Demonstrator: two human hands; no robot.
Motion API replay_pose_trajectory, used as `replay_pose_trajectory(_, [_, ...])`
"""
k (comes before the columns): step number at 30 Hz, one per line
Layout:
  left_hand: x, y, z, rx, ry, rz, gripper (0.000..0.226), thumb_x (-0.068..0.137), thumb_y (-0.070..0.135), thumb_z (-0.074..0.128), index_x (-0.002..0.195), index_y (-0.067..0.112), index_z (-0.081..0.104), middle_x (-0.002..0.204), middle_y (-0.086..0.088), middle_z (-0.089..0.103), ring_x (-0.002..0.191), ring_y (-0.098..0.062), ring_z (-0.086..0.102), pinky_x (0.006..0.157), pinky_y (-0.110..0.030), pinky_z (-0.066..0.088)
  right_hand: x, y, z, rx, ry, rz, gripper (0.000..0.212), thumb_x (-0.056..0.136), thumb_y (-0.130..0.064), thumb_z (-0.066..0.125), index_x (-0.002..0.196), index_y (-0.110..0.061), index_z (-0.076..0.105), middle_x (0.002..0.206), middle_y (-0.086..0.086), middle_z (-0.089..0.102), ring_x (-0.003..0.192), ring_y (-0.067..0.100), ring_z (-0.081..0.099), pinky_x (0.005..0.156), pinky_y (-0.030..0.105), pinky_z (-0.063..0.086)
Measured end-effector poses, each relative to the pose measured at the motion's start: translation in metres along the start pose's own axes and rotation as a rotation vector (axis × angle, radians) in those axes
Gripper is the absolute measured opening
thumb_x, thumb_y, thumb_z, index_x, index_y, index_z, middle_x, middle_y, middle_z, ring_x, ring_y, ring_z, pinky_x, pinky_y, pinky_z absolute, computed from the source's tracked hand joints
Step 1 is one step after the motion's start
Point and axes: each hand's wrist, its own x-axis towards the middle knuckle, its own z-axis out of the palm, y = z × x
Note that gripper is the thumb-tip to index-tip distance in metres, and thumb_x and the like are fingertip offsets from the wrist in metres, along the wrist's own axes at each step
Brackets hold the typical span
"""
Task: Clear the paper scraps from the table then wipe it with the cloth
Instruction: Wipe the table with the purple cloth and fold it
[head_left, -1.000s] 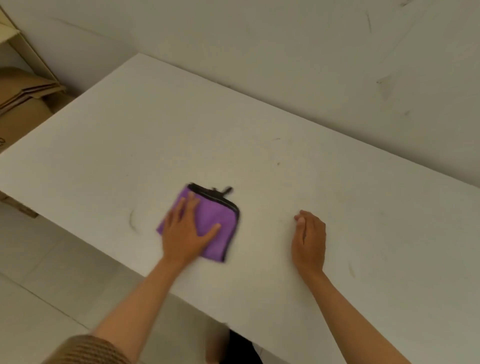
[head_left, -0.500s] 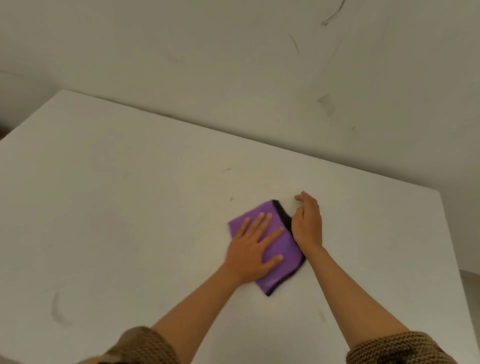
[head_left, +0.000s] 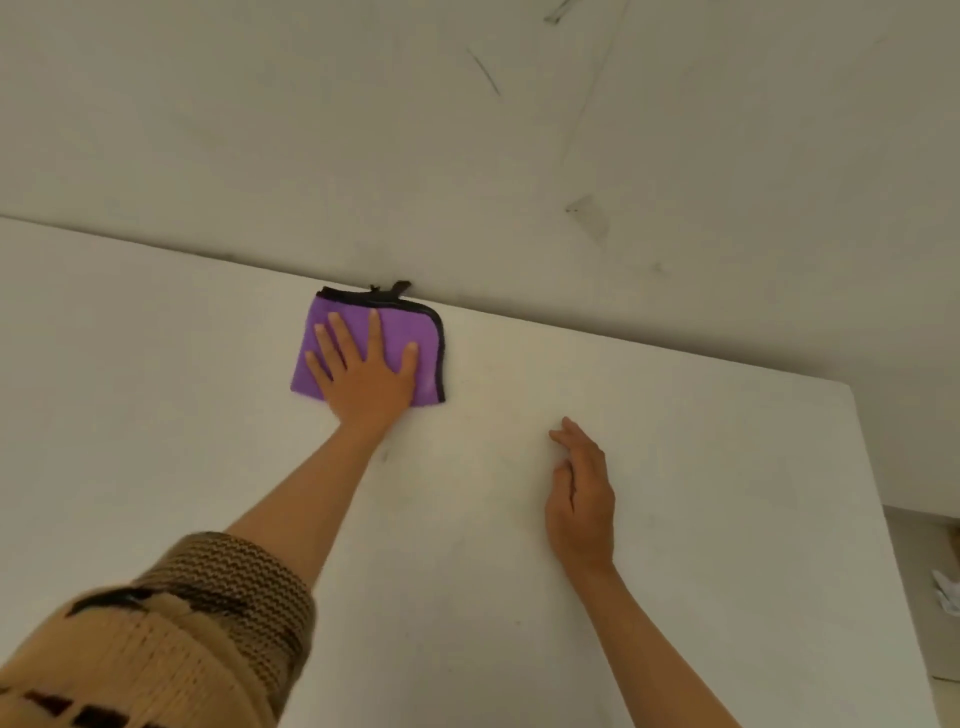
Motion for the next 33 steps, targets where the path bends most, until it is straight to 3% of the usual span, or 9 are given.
replay_pose_trajectory(5, [-0.054, 0.090, 0.018, -0.204, -0.150, 0.231, 0.065, 0.090, 0.058, 0.011, 0.147, 0.028, 0.019, 0.156, -0.013, 0.002, 0.144, -0.029, -0.004, 0.113, -0.042, -0.012, 0.003, -0.004, -0.001, 0.064, 0.101, 0.002, 0.033, 0.093, -0.016, 0.034, 0.116, -0.018, 0.056, 0.127, -0.005, 0.054, 0.117, 0.003, 0.049, 0.098, 0.004, 0.032])
replay_pose_trajectory(7, [-0.063, 0.118, 0.014, -0.476, -0.386, 0.236, 0.056, 0.097, 0.048, 0.010, 0.148, 0.028, 0.017, 0.157, -0.008, 0.000, 0.145, -0.022, -0.007, 0.114, -0.038, -0.013, 0.008, -0.006, -0.002, 0.122, 0.209, 0.077, 0.027, 0.093, -0.022, 0.036, 0.110, -0.015, 0.056, 0.124, -0.006, 0.056, 0.113, 0.006, 0.052, 0.092, 0.004, 0.034])
replay_pose_trajectory(10, [-0.063, 0.108, -0.006, -0.979, -0.597, 0.091, 0.054, 0.098, 0.053, 0.020, 0.145, 0.029, 0.028, 0.154, 0.005, 0.023, 0.142, -0.012, 0.017, 0.119, -0.037, 0.008, 0.027, -0.010, -0.005, -0.005, 0.376, 0.075, 0.035, 0.090, -0.032, 0.041, 0.115, -0.010, 0.053, 0.136, 0.008, 0.045, 0.127, 0.020, 0.038, 0.103, 0.020, 0.027])
replay_pose_trajectory(14, [-0.067, 0.030, -0.034, -0.993, -0.338, 0.132, 0.043, 0.099, 0.039, 0.035, 0.139, 0.025, 0.042, 0.146, 0.008, 0.039, 0.136, -0.004, 0.031, 0.113, -0.024, 0.021, 0.066, -0.015, 0.003, -0.465, 0.074, -0.056, 0.053, 0.093, -0.043, 0.037, 0.142, -0.025, 0.032, 0.156, 0.007, 0.017, 0.143, 0.023, 0.011, 0.113, 0.041, 0.009])
replay_pose_trajectory(18, [-0.075, -0.069, -0.051, -0.925, 0.002, -0.099, 0.037, 0.099, 0.023, 0.040, 0.136, 0.025, 0.046, 0.148, 0.006, 0.036, 0.137, -0.004, 0.028, 0.107, -0.014, 0.018, 0.082, -0.032, 0.050, -0.759, -0.195, 0.163, 0.062, 0.093, -0.061, 0.021, 0.147, -0.040, -0.001, 0.157, 0.010, -0.011, 0.144, 0.031, -0.011, 0.115, 0.050, -0.007])
replay_pose_trajectory(20, [-0.082, -0.111, -0.062, -0.859, 0.073, -0.124, 0.038, 0.099, 0.017, 0.037, 0.136, 0.026, 0.045, 0.145, 0.014, 0.032, 0.137, -0.001, 0.022, 0.111, -0.019, 0.015, 0.072, -0.058, 0.095, -0.801, -0.243, 0.140, 0.061, 0.092, -0.063, 0.022, 0.146, -0.043, 0.002, 0.157, 0.013, -0.011, 0.143, 0.034, -0.011, 0.114, 0.053, -0.008])
replay_pose_trajectory(24, [-0.084, -0.185, -0.078, -0.657, 0.167, -0.064, 0.039, 0.098, 0.009, 0.034, 0.135, 0.018, 0.046, 0.145, 0.005, 0.039, 0.141, -0.009, 0.019, 0.117, -0.026, 0.002, -0.009, -0.114, 0.200, -0.746, -0.309, -0.342, 0.058, 0.086, -0.060, 0.032, 0.140, -0.040, 0.033, 0.153, 0.020, 0.019, 0.139, 0.045, 0.015, 0.112, 0.061, 0.008])
replay_pose_trajectory(28, [-0.092, -0.255, -0.103, -0.547, 0.222, -0.130, 0.038, 0.097, 0.010, 0.037, 0.131, 0.016, 0.051, 0.145, -0.004, 0.041, 0.141, -0.017, 0.023, 0.116, -0.029, 0.000, -0.131, -0.156, 0.253, -0.642, -0.557, -0.748, 0.060, 0.087, -0.061, 0.035, 0.143, -0.040, 0.029, 0.156, 0.010, 0.015, 0.142, 0.043, 0.005, 0.111, 0.062, 0.006])
replay_pose_trajectory(33, [-0.111, -0.358, -0.137, -0.329, 0.266, -0.196, 0.038, 0.097, 0.010, 0.038, 0.132, 0.015, 0.051, 0.149, -0.007, 0.035, 0.142, -0.021, 0.020, 0.117, -0.036, 0.001, -0.107, -0.144, 0.252, -0.711, -0.408, -0.700, 0.059, 0.084, -0.066, 0.037, 0.136, -0.039, 0.042, 0.151, 0.005, 0.032, 0.139, 0.040, 0.024, 0.111, 0.056, 0.017])
